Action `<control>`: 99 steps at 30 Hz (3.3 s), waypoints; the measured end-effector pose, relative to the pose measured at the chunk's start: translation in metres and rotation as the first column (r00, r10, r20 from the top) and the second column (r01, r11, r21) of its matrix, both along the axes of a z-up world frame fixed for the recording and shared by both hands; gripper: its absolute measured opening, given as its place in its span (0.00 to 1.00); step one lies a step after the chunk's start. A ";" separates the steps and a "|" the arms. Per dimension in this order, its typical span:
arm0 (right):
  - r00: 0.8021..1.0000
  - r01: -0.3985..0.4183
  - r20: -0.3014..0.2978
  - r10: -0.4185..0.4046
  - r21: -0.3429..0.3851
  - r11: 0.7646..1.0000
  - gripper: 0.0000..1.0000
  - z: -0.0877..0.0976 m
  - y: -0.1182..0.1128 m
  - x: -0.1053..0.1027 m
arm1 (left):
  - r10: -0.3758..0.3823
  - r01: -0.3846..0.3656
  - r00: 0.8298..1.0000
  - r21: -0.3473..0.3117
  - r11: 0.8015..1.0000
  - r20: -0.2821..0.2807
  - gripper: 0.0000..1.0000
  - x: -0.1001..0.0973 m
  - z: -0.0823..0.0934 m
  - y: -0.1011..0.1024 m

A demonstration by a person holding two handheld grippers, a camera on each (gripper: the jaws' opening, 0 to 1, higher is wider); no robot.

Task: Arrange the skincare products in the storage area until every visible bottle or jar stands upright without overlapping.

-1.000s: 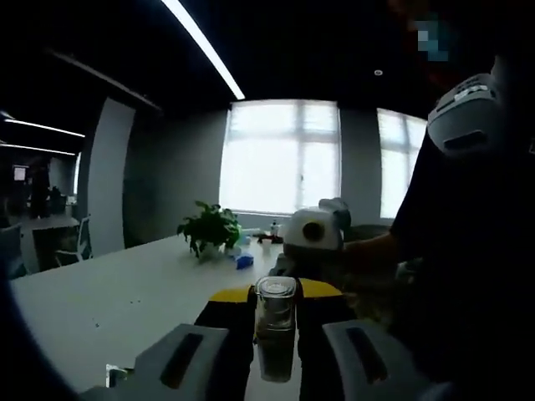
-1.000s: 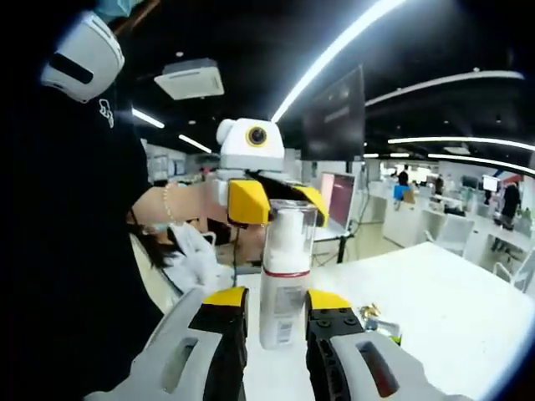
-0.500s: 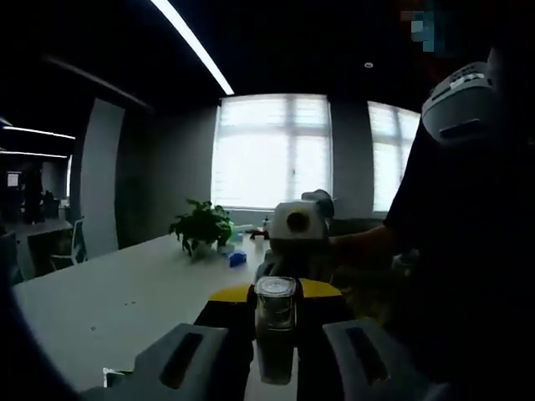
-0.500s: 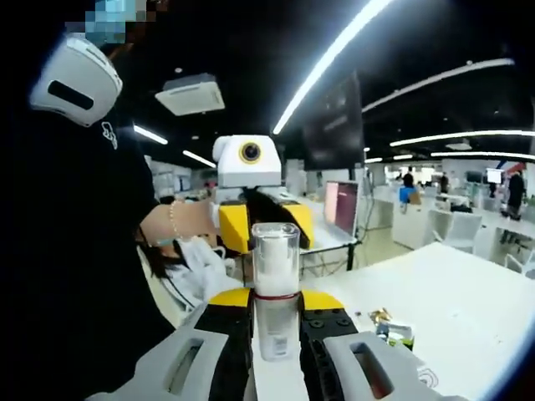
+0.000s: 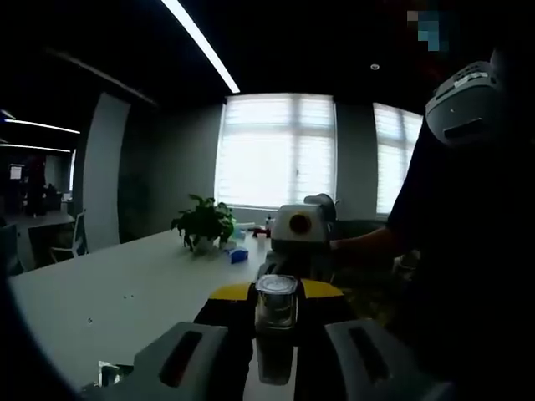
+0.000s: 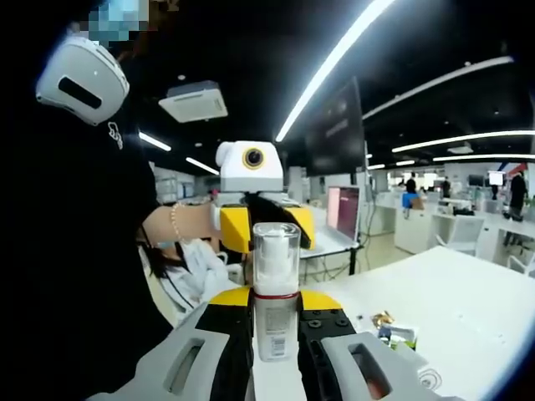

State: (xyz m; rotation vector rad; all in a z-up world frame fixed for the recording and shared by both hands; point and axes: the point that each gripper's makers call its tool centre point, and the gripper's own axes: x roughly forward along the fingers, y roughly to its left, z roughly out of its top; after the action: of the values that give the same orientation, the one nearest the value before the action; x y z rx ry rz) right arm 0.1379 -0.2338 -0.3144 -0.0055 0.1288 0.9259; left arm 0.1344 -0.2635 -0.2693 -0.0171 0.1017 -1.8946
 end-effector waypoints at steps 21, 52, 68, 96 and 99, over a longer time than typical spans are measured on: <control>1.000 0.023 -0.020 -0.023 0.004 1.000 0.10 -0.022 -0.018 0.001 | 0.155 -0.153 0.988 0.083 0.985 -0.019 0.73 0.012 -0.046 -0.002; 0.997 0.067 -0.031 -0.069 -0.053 0.996 0.10 -0.068 -0.043 0.002 | 0.275 -0.268 0.961 0.144 0.953 -0.034 0.99 0.019 -0.085 0.017; 0.987 0.141 -0.070 -0.146 -0.068 0.988 0.10 -0.117 -0.080 0.007 | 0.321 -0.306 0.946 0.203 0.930 -0.041 0.99 0.032 -0.106 0.034; 0.978 0.200 -0.043 -0.206 -0.108 0.974 0.10 -0.193 -0.112 0.036 | 0.386 -0.353 0.917 0.242 0.904 -0.103 0.99 0.052 -0.131 0.034; 0.976 0.208 -0.040 -0.213 -0.108 0.972 0.10 -0.200 -0.115 0.040 | 0.394 -0.363 0.914 0.237 0.901 -0.097 0.99 0.058 -0.131 0.035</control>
State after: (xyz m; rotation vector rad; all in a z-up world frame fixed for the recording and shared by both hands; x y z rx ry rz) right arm 0.1780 -0.3491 -0.5143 -0.0630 0.2207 0.7063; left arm 0.1920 -0.2280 -0.3998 -0.0239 0.3755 -1.4807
